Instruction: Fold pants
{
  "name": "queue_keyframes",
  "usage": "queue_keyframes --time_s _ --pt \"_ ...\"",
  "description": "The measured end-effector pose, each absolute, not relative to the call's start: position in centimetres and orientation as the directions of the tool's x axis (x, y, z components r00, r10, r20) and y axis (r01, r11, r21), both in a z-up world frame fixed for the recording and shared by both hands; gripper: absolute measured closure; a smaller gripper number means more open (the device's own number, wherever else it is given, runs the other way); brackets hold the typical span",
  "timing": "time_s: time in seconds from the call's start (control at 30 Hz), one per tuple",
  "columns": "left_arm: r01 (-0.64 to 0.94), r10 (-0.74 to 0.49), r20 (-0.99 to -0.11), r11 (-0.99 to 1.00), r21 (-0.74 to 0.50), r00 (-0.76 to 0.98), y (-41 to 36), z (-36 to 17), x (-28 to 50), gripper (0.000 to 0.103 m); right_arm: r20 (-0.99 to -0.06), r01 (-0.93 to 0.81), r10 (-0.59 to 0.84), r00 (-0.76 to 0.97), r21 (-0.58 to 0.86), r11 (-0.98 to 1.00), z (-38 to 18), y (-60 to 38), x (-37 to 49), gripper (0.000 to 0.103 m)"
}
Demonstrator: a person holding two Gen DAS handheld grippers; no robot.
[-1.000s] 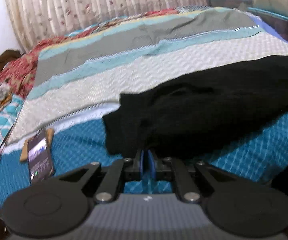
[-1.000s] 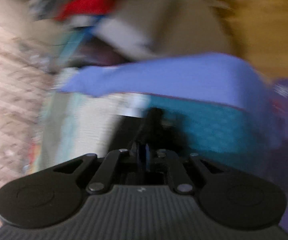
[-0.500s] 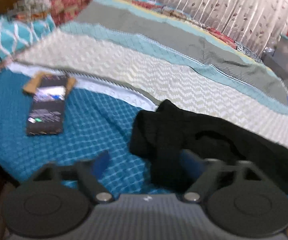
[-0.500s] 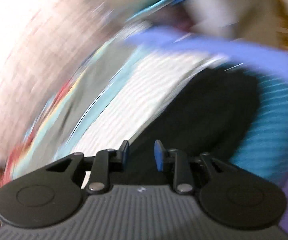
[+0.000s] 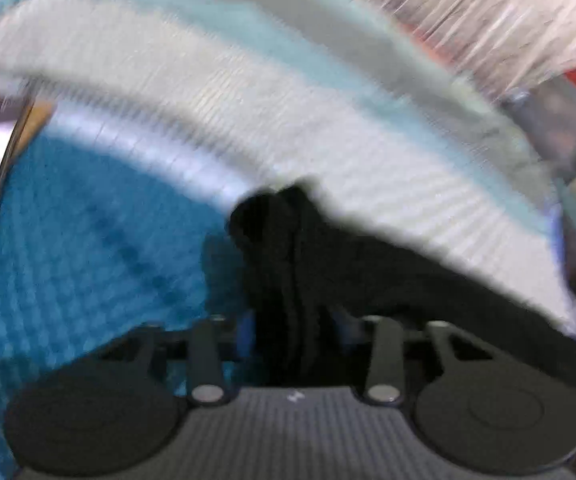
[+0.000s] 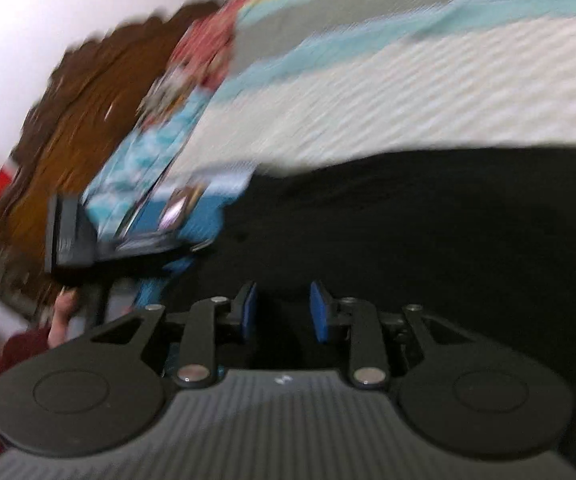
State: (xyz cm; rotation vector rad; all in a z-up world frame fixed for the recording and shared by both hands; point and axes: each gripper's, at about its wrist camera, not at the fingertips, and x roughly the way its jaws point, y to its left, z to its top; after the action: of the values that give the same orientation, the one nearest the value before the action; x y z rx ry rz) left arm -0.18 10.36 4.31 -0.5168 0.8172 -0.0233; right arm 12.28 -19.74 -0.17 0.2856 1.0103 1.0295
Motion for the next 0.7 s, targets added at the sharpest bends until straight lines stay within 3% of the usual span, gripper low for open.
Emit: queue_keyframes --time_s 0.1,0.17,0.23,0.3,0.4,0.53,0.7 --pt "-0.024 -0.201 -0.534 0.923 -0.385 0.821 8.8 9.3 -1.9 0.077 -0.669 -0.641 0.737 0.094 0.525 0.559 -1.7 -14.5 10.7 0.074" --pt "-0.006 -0.165 -0.470 0.939 -0.343 0.867 8.5 10.9 -2.8 0.089 -0.658 -0.684 0.743 0.122 0.486 0.544 -1.0 -12.9 10.2 0.074" --pt "-0.072 -0.111 -0.481 0.935 -0.347 0.870 9.8 10.7 -2.5 0.086 -0.661 -0.685 0.733 0.159 0.461 0.564 -0.7 -11.7 10.7 0.073" --pt "-0.185 -0.049 -0.556 0.916 -0.356 0.830 11.5 9.1 -1.8 0.087 -0.676 -0.672 0.724 0.136 0.474 0.569 -1.3 -11.3 11.4 0.070" --pt "-0.237 -0.078 -0.581 0.863 -0.446 0.810 13.1 7.6 -2.5 0.087 -0.661 -0.686 0.735 0.151 0.465 0.560 -1.3 -12.4 10.1 0.062" --pt "-0.172 -0.094 -0.543 0.892 -0.419 0.835 11.3 8.7 -2.6 0.079 -0.620 -0.687 0.772 0.141 0.501 0.527 -0.6 -14.4 9.5 0.063" --pt "0.027 -0.258 -0.553 0.920 -0.390 0.792 6.4 8.8 0.5 0.078 -0.568 -0.612 0.789 0.233 0.545 0.573 0.3 -19.6 10.3 0.063"
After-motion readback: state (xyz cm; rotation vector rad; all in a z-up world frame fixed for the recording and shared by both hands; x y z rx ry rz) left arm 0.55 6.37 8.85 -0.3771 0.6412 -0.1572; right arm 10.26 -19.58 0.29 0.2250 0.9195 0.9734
